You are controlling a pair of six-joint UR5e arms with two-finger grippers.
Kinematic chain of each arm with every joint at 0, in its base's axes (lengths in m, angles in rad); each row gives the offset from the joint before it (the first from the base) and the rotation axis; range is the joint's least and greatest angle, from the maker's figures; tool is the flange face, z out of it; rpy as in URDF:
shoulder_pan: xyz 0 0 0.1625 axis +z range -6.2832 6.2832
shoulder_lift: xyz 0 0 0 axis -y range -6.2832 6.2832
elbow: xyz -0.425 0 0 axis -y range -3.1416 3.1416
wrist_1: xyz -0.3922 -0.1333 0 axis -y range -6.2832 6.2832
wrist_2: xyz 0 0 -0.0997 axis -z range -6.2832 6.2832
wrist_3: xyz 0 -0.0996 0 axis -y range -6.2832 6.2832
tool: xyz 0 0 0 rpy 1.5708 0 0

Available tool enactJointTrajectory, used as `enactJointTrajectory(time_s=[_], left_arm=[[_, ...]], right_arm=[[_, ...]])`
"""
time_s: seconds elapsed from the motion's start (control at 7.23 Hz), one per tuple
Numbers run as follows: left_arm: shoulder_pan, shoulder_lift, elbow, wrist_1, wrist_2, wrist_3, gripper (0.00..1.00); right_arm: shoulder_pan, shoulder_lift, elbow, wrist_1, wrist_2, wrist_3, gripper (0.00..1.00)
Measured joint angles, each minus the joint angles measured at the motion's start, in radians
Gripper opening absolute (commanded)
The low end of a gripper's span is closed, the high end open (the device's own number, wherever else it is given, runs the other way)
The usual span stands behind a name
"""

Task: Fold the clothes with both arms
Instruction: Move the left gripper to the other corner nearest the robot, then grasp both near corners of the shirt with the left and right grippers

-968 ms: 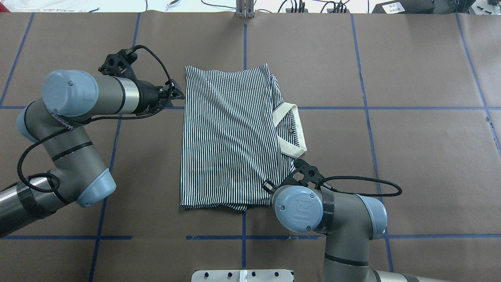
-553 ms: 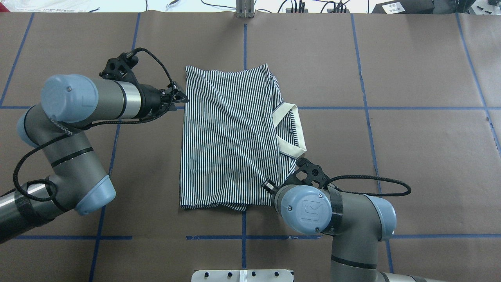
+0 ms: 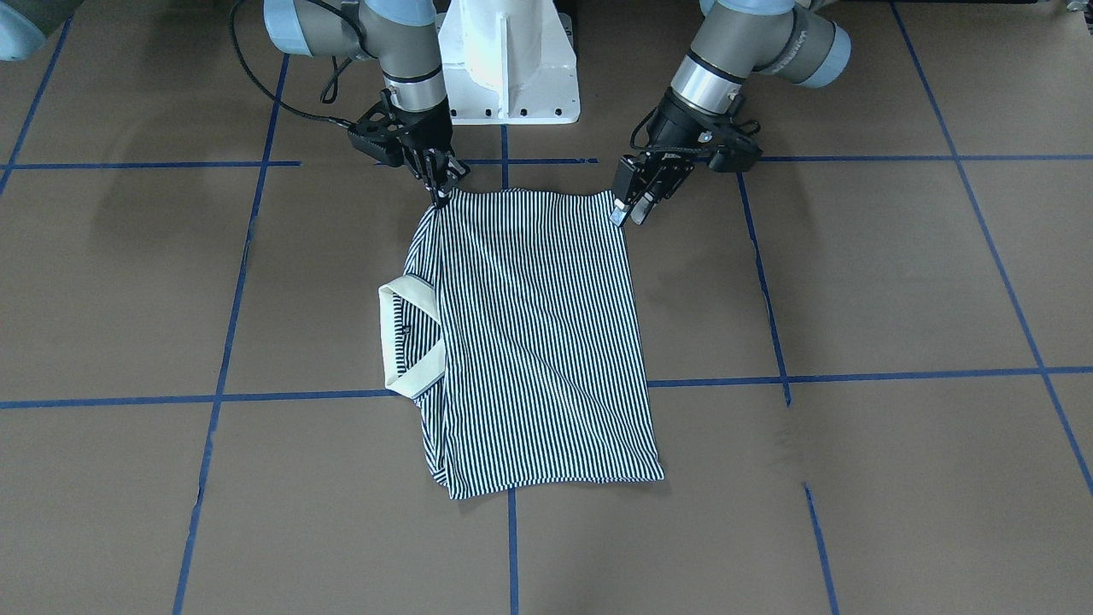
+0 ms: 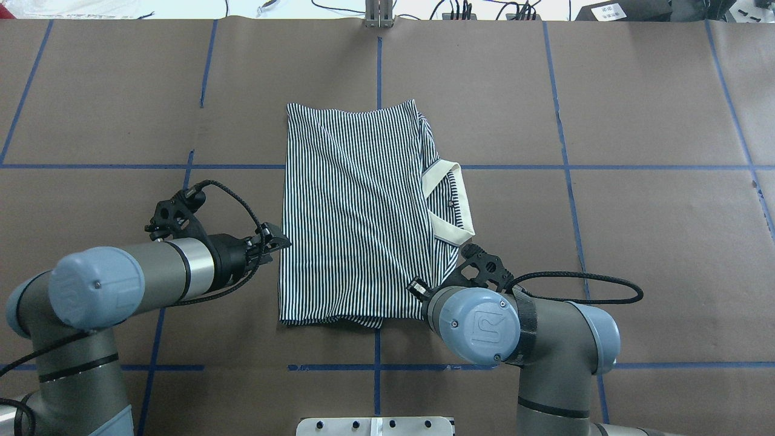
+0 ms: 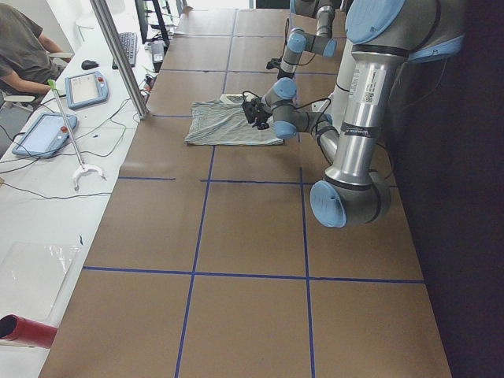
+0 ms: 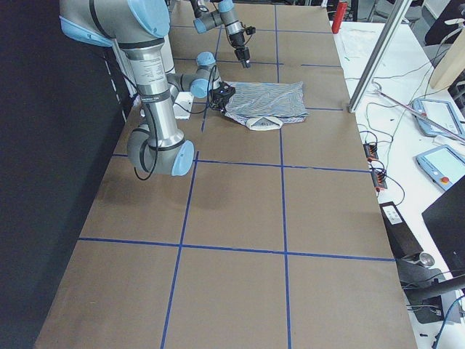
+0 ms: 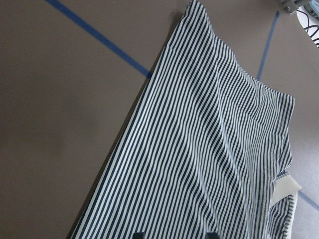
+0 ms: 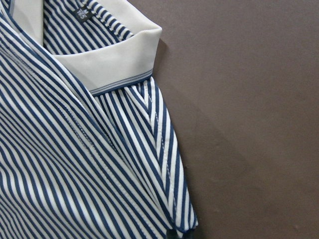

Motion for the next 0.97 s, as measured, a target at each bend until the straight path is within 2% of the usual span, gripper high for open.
enactJointTrajectory(time_s=[0.41,0.97], left_arm=[[0.097,-0.014,0.013,0.079,0.045,-0.034,0.53],[0.116,-0.017,0.042,0.104,0.051,-0.035,0.52]], right_arm=[[-0.001,0.001,-0.002,0.000,0.001,-0.001,0.00],[-0.002,0.002,-0.002,0.000,0.000,-0.002,0.00]])
